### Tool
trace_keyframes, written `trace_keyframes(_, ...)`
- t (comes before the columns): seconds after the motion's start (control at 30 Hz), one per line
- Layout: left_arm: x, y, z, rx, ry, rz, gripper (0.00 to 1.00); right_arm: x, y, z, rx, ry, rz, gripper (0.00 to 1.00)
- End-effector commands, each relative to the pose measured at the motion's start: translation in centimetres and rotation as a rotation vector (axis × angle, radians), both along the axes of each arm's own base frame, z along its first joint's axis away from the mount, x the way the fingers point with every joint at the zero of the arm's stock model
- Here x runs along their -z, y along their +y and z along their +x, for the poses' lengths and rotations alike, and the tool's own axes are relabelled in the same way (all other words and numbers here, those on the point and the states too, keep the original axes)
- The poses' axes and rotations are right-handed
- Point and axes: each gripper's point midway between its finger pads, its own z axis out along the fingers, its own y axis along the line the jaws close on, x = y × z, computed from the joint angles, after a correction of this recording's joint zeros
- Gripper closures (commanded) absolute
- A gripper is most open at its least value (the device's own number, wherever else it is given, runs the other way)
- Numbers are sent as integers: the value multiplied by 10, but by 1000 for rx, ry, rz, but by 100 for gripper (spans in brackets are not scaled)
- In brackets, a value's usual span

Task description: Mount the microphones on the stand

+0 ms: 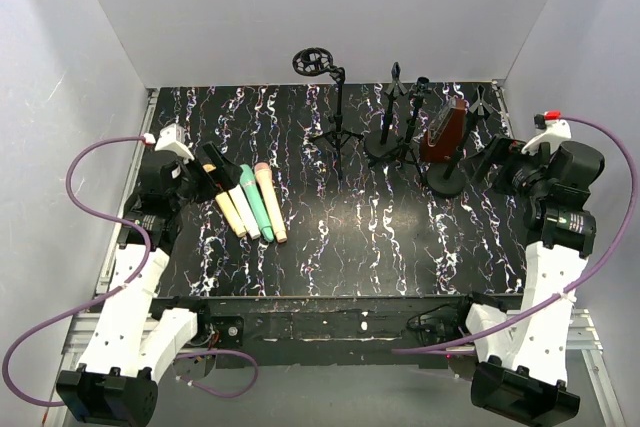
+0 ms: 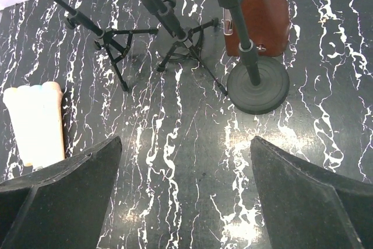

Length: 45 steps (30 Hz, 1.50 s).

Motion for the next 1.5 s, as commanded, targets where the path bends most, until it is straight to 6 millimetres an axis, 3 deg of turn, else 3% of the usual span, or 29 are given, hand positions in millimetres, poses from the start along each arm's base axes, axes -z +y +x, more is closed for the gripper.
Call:
trace_keyframes(0.0,1,-23,-12,69,39,-137,2,-5,-2,-1,-7,-48,-39,2)
trace_keyframes(0.1,0,-26,-15,89,41,-148,2,-1,6,-5,-85,-73,-76,2)
trace_keyframes(0.2,3,-28,-16,104,67,-140,2,4,26,-13,-293,-134,-157,2)
trace_keyframes(0.4,21,-40,-20,159,176,-180,2,20,65,-45,-633,-169,-142,2)
trace_keyframes(0.57,41,-51,-20,208,284,-187,2,38,80,-56,-757,-118,-17,2)
trace_keyframes(0.7,53,-49,-15,191,334,-75,2,53,81,-52,-776,-107,21,2)
trace_keyframes(0.9,93,-26,6,55,449,118,3,73,84,-44,-779,-112,84,2)
trace_keyframes(1.17,116,22,26,-205,455,271,12,87,86,-47,-797,-153,72,2)
trace_keyframes(1.33,130,46,33,-279,447,208,18,91,84,-47,-783,-155,46,2)
trace_keyframes(1.47,137,48,40,-280,459,173,25,90,83,-46,-780,-163,33,2)
